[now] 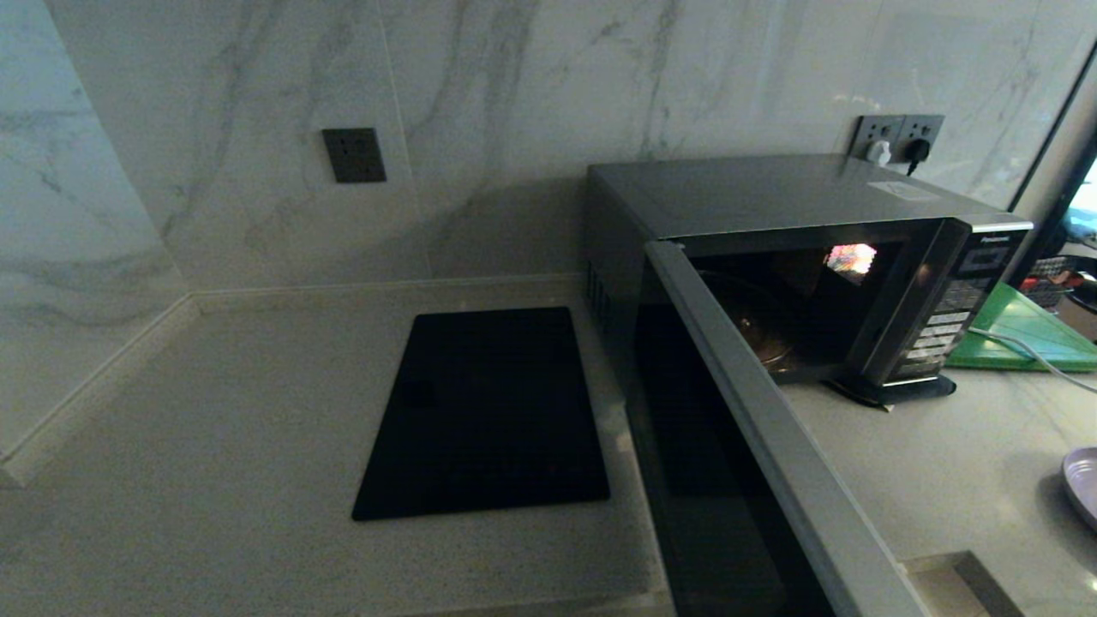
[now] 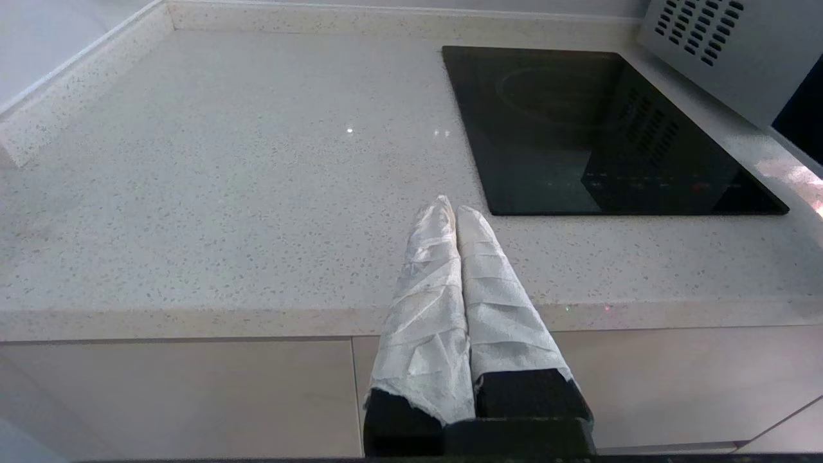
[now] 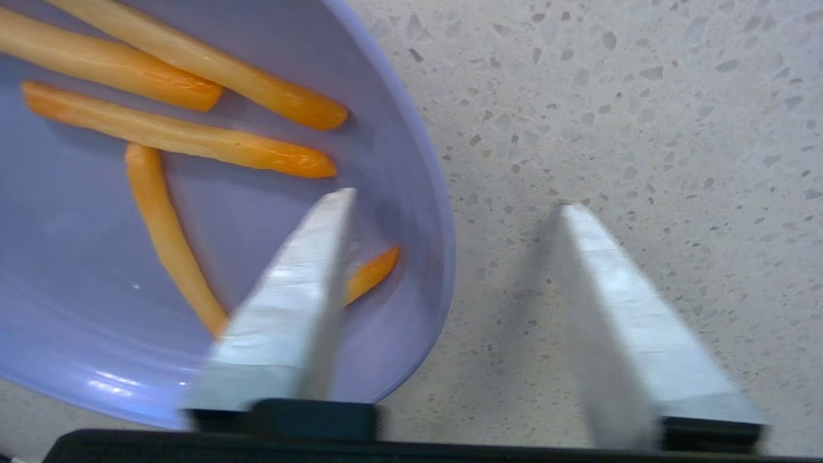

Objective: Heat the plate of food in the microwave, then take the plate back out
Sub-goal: Put the plate in the microwave oven

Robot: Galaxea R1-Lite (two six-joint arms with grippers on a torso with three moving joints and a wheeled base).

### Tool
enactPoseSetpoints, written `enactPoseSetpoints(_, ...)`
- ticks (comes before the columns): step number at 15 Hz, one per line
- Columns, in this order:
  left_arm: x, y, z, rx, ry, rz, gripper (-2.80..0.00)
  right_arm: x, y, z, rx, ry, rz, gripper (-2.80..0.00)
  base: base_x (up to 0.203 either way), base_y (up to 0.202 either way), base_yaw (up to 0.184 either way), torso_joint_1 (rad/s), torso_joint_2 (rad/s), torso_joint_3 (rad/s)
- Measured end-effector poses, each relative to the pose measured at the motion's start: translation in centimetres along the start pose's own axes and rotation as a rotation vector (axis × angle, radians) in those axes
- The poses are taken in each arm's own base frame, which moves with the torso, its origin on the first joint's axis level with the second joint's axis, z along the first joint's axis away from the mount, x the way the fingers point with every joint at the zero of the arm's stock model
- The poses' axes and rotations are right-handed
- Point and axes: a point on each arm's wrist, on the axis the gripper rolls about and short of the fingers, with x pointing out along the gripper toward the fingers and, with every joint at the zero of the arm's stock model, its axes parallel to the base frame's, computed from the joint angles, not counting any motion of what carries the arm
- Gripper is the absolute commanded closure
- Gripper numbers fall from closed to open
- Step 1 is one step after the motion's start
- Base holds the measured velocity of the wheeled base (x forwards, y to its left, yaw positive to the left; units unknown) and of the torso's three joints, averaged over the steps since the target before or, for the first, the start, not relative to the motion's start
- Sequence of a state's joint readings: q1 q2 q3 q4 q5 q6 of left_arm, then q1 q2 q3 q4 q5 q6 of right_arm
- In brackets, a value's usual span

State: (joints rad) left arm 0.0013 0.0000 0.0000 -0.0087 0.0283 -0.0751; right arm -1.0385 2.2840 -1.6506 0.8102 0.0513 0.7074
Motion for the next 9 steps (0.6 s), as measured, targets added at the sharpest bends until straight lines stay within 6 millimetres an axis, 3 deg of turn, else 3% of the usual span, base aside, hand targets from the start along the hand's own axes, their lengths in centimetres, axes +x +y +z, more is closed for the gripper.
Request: enactPoseSetpoints(9,0.00,0.00,-0.01,0.001,0.001,0.000,0.00,-0.40,-0.03,-0.01,-0.017,-0.005,0.010,0.00,0.000,0.000,0.000,0.000,0.00,0.000)
